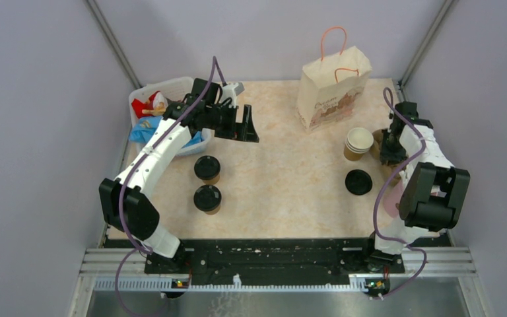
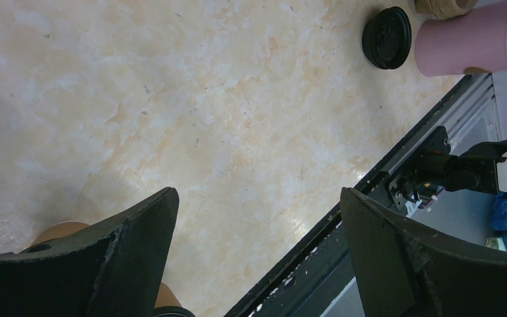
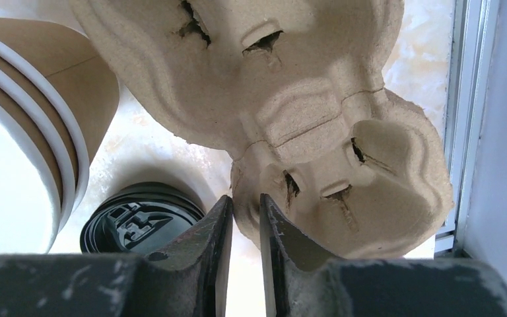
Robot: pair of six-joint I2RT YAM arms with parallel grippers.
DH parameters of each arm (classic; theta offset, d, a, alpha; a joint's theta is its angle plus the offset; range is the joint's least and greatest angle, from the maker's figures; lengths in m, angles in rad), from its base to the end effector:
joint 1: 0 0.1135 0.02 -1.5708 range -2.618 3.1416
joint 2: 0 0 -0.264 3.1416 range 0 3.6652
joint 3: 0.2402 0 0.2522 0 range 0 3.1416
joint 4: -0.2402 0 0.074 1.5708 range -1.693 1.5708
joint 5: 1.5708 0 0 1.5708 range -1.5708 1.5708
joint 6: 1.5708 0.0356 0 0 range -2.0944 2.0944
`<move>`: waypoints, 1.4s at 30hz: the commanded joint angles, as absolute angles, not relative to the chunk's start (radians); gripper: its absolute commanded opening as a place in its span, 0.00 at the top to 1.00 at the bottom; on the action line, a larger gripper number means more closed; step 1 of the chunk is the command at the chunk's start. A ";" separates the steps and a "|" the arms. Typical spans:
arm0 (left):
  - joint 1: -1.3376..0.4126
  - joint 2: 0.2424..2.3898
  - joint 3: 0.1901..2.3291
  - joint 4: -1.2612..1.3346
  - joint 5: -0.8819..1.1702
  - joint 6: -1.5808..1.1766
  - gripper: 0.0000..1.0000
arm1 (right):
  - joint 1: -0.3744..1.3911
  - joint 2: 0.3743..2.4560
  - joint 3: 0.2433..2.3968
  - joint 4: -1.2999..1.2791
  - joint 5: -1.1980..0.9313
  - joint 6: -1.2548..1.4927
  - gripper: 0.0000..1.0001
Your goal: Pack the takeout coffee
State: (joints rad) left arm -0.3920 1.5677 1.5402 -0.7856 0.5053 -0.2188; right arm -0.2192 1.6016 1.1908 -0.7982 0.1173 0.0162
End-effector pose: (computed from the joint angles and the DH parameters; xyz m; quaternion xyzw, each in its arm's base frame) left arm 0.3057 -0.1450 0.3544 0.1699 0.8882 -0.3292 0.2717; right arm 0.3069 -0.0726 0.2323 0.1258 0.9740 -0.0756 0.1728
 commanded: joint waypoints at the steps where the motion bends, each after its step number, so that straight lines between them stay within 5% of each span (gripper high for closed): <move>1: -0.388 1.525 1.533 -0.758 0.522 -0.218 0.02 | -0.233 1.571 1.196 -0.773 0.120 0.005 0.82; 9: -0.387 1.524 1.532 -0.756 0.521 -0.218 0.02 | -0.233 1.573 1.215 -0.766 0.108 0.004 0.78; 15: -0.387 1.521 1.531 -0.756 0.520 -0.218 0.02 | -0.234 1.579 1.233 -0.773 0.120 0.004 0.88; 24: -0.386 1.523 1.533 -0.756 0.524 -0.218 0.02 | -0.233 1.561 1.226 -0.778 0.124 0.005 0.78; 29: -0.387 1.521 1.529 -0.753 0.529 -0.219 0.02 | -0.233 1.560 1.232 -0.783 0.113 0.005 0.85; 34: -0.387 1.520 1.529 -0.753 0.529 -0.219 0.02 | -0.233 1.551 1.226 -0.787 0.091 0.005 0.76; 42: -0.388 1.517 1.529 -0.751 0.531 -0.221 0.02 | -0.233 1.551 1.232 -0.785 0.083 0.005 0.81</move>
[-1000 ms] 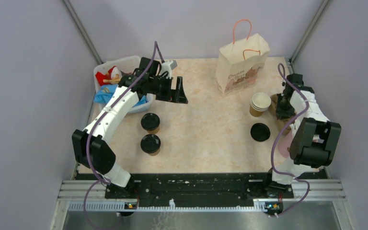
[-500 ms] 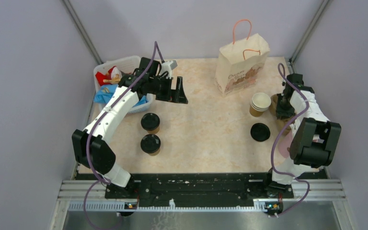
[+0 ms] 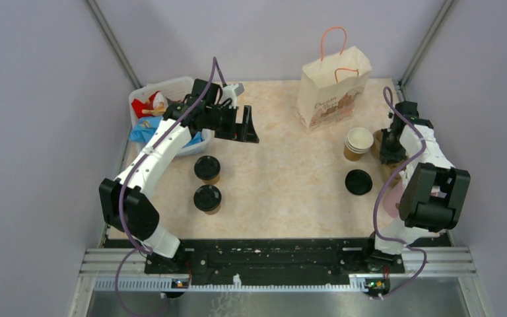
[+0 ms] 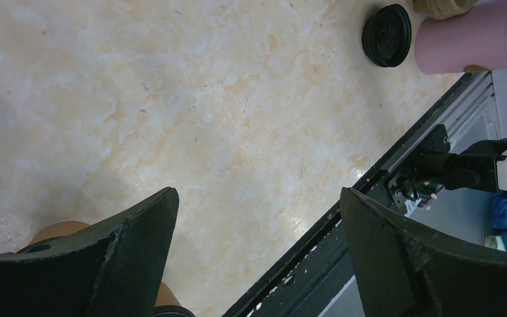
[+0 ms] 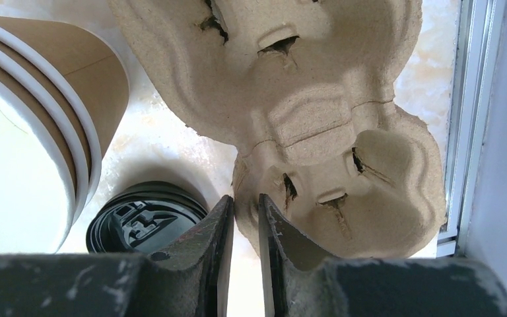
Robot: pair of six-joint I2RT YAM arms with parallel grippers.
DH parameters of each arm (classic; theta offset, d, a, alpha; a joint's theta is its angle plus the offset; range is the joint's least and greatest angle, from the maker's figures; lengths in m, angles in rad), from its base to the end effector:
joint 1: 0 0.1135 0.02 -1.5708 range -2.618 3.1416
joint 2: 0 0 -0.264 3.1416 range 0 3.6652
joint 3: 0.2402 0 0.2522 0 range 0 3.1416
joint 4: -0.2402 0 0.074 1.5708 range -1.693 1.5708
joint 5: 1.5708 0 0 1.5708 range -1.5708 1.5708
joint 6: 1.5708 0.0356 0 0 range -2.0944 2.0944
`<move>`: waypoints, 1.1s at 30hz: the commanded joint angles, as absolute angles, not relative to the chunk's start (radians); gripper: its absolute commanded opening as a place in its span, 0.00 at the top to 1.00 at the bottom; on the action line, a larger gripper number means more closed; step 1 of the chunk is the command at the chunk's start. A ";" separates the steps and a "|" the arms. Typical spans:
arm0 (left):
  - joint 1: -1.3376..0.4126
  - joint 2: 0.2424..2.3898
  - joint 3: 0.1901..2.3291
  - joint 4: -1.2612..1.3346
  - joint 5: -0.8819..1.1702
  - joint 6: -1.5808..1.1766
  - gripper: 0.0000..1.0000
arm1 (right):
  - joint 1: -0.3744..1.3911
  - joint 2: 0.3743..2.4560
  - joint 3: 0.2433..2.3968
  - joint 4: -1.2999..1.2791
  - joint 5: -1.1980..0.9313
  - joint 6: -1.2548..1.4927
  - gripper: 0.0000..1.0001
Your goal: Pack the takeout coffee
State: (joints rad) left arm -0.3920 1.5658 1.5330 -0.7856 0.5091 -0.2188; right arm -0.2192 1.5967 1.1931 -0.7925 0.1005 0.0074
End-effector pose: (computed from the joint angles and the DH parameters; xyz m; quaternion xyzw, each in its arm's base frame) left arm 0.3051 -0.1449 0.3527 0.1700 0.8887 -0.3303 0.2687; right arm 0.3074 -0.0721 0.2346 0.1202 0.9739 -0.0687 0.1798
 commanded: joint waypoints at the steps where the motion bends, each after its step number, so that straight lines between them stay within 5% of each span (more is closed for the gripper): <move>1: -0.388 1.517 1.529 -0.750 0.532 -0.221 0.02 | -0.233 1.553 1.232 -0.784 0.084 0.005 0.81; 11: -0.387 1.521 1.535 -0.749 0.535 -0.221 0.02 | -0.233 1.559 1.244 -0.791 0.081 0.005 0.92; 13: -0.388 1.522 1.537 -0.748 0.536 -0.222 0.02 | -0.233 1.560 1.249 -0.799 0.089 0.006 1.00; 33: -0.387 1.510 1.511 -0.733 0.558 -0.235 0.03 | -0.104 1.467 1.189 -0.721 0.491 -0.035 1.00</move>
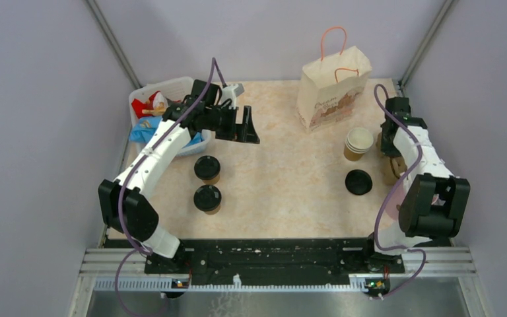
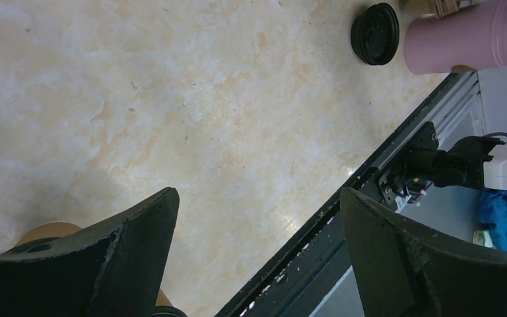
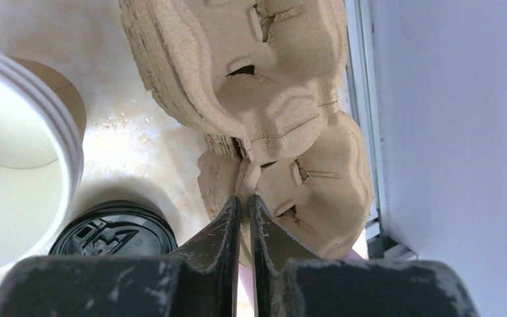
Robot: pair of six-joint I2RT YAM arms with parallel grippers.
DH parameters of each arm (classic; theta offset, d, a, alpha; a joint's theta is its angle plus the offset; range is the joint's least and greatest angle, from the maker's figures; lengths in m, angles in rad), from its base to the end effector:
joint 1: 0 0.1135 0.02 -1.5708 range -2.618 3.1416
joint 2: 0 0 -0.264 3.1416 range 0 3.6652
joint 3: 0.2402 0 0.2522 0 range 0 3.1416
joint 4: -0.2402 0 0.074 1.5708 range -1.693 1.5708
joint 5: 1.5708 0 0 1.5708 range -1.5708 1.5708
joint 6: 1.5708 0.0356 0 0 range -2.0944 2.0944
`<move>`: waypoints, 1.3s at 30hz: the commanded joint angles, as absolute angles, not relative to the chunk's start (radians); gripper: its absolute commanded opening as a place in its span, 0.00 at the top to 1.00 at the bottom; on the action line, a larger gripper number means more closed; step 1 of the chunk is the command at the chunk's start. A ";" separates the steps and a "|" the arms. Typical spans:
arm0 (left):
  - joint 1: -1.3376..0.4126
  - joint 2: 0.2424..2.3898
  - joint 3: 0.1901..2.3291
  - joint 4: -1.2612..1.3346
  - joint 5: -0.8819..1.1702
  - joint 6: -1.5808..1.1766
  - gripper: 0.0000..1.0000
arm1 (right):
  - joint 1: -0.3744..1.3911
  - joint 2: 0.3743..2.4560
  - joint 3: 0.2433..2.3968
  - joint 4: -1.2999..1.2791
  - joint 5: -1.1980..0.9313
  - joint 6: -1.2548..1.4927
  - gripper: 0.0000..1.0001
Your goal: Pack the takeout coffee
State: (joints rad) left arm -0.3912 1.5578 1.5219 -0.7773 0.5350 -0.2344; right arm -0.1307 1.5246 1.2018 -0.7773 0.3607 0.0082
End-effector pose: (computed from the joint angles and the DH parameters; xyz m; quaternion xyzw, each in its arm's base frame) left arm 0.3032 -0.1447 0.3526 0.1676 0.8857 -0.3434 0.2638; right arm 0.3036 -0.0526 0.2608 0.1081 0.9515 -0.1881 0.2183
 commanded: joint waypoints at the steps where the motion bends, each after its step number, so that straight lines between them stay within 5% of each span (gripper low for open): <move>1: -0.387 1.507 1.511 -0.731 0.559 -0.236 0.03 | -0.103 1.469 1.190 -0.727 0.489 -0.039 1.00; 19: -0.387 1.496 1.503 -0.729 0.560 -0.238 0.03 | -0.046 1.504 1.148 -0.793 0.413 -0.063 1.00; 26: -0.387 1.500 1.499 -0.725 0.565 -0.238 0.03 | -0.048 1.465 1.147 -0.840 0.392 -0.079 0.79; 39: -0.387 1.507 1.499 -0.726 0.557 -0.225 0.02 | -0.080 1.456 1.123 -0.829 0.341 -0.121 0.84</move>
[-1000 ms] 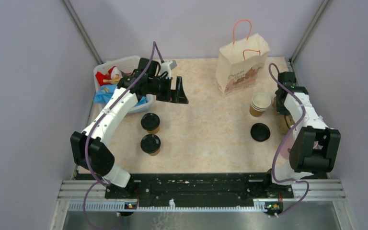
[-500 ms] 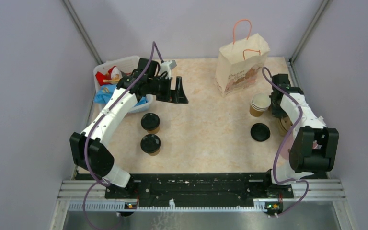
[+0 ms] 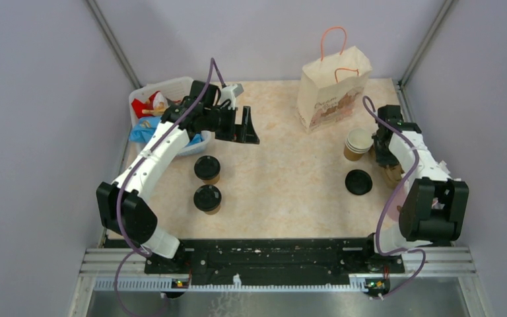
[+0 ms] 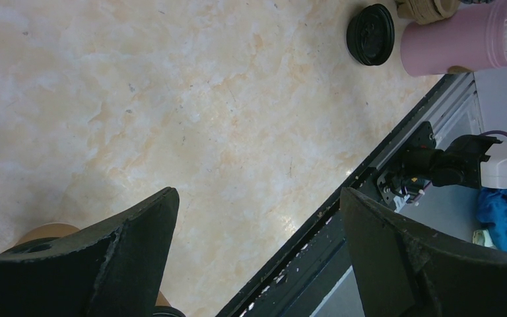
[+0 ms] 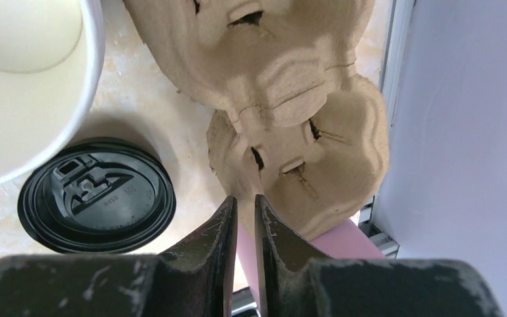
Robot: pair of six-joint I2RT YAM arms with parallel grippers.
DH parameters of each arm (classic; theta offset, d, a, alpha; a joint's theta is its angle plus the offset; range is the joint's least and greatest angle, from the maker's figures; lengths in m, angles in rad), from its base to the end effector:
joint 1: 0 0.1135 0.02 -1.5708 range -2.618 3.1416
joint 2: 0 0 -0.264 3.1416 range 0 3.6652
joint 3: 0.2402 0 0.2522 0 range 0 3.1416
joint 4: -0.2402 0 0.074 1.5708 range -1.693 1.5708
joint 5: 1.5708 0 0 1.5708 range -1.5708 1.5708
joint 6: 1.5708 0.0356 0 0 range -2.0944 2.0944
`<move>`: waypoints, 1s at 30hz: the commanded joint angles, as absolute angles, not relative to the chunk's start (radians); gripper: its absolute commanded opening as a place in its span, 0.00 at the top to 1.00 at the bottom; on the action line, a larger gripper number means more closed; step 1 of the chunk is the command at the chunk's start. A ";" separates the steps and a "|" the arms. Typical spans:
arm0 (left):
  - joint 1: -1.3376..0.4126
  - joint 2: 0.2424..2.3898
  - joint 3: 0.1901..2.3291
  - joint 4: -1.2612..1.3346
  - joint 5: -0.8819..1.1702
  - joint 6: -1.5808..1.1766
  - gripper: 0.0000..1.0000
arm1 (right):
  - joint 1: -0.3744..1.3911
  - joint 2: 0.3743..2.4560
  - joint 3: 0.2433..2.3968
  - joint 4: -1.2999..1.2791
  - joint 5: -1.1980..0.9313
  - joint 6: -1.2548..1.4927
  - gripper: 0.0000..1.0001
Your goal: Pack the takeout coffee
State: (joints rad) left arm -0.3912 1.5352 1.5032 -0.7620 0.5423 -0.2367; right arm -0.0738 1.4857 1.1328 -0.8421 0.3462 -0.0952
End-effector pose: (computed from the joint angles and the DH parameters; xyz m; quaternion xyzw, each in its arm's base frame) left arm 0.2986 -0.1430 0.3549 0.1700 0.8812 -0.3485 0.2705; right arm 0.2859 -0.0333 0.2482 0.0218 0.9680 -0.1841 0.1691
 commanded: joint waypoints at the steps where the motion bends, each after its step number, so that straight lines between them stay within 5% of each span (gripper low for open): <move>1: -0.388 1.507 1.501 -0.725 0.558 -0.225 0.02 | -0.079 1.462 1.125 -0.831 0.336 -0.121 0.84; 16: -0.386 1.526 1.514 -0.721 0.566 -0.231 0.02 | -0.068 1.499 1.130 -0.790 0.327 -0.129 0.77; 30: -0.386 1.536 1.525 -0.728 0.559 -0.226 0.02 | -0.067 1.541 1.148 -0.782 0.351 -0.124 0.86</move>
State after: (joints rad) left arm -0.3912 1.5364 1.5032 -0.7620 0.5426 -0.2367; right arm -0.0692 1.5352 1.1198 -0.8001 0.3244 -0.1230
